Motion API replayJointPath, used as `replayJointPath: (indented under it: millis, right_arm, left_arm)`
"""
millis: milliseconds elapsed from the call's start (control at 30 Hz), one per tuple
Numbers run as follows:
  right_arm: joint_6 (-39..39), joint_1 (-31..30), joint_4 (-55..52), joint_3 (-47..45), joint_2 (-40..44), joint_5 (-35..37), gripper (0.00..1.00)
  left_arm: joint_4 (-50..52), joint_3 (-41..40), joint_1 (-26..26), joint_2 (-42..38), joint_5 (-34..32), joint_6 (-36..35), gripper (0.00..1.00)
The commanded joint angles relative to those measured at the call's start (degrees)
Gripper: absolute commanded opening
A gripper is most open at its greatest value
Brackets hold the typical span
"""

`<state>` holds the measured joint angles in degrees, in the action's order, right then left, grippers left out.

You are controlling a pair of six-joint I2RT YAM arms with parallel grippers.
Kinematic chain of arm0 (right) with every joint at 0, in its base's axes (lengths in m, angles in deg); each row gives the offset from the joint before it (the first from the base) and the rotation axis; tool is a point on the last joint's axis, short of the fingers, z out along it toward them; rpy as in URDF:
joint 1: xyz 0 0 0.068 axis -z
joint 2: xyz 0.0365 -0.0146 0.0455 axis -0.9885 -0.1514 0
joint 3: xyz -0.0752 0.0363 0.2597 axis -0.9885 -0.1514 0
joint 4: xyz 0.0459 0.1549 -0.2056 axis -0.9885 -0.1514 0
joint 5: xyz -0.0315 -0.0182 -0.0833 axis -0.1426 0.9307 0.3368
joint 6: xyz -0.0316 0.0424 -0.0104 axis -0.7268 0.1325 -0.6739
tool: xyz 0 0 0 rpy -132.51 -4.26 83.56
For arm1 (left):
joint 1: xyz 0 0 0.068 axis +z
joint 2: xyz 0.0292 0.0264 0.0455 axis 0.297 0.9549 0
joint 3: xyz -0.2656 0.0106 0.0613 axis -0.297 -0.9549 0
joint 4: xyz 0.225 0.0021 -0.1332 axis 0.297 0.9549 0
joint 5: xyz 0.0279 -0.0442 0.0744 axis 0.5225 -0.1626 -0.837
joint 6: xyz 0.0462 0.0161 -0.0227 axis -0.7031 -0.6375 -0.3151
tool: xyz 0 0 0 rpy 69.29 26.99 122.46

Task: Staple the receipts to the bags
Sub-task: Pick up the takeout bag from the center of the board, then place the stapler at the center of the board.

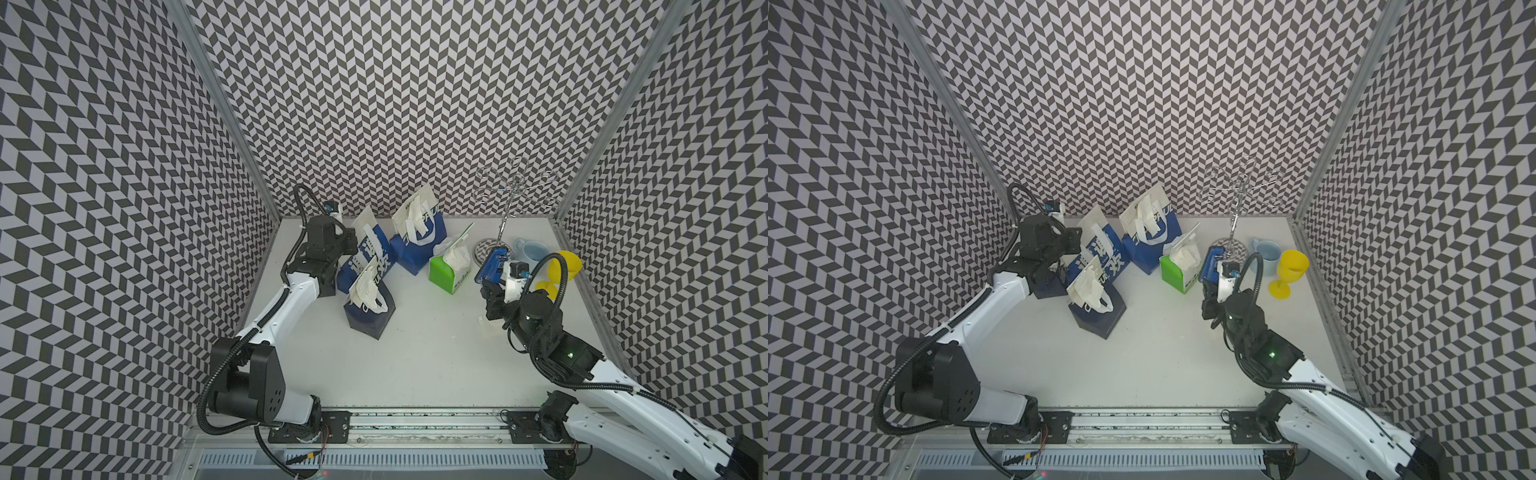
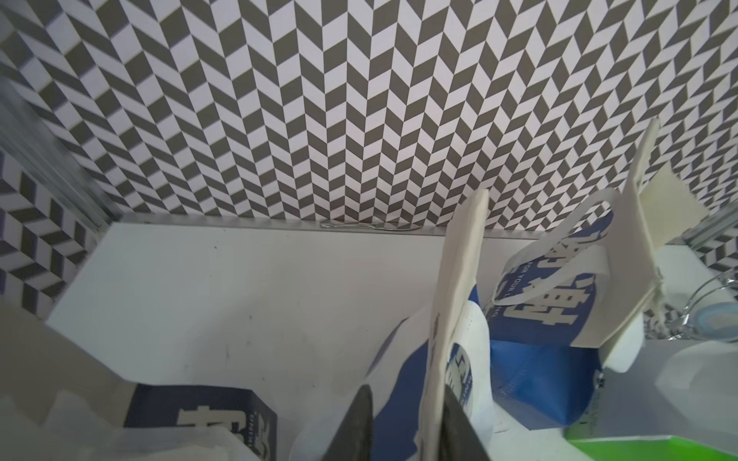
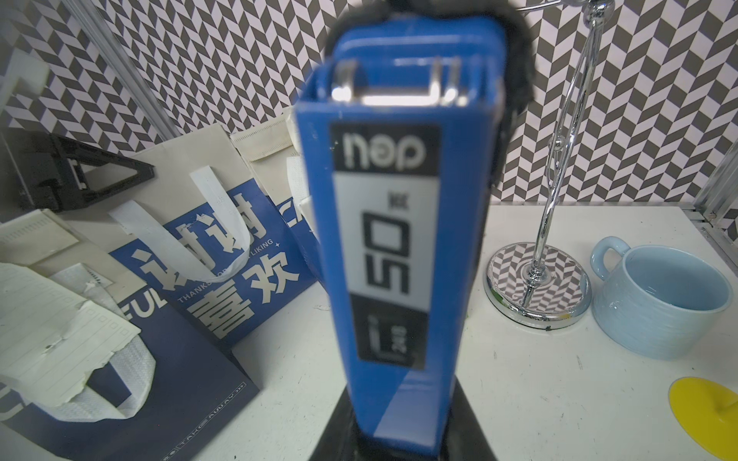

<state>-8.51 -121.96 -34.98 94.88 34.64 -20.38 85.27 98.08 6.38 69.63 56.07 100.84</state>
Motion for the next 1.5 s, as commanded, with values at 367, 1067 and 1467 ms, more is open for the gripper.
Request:
replayJointPath:
  millis: [367, 1067, 1467]
  right_arm:
    - [-0.6, 0.3, 6.4, 0.9, 2.6, 0.7, 0.00]
    - [0.0, 0.3, 5.8, 0.7, 5.4, 3.8, 0.00]
    - [5.5, 0.6, 0.0, 2.6, 2.7, 15.7, 0.00]
  left_arm:
    - [-16.8, 3.2, -0.4, -17.6, 9.3, -6.4, 0.00]
    - [-35.3, 3.0, -1.3, -26.4, 46.0, 8.2, 0.00]
    - [-7.1, 0.0, -13.6, -27.9, 52.6, -14.0, 0.00]
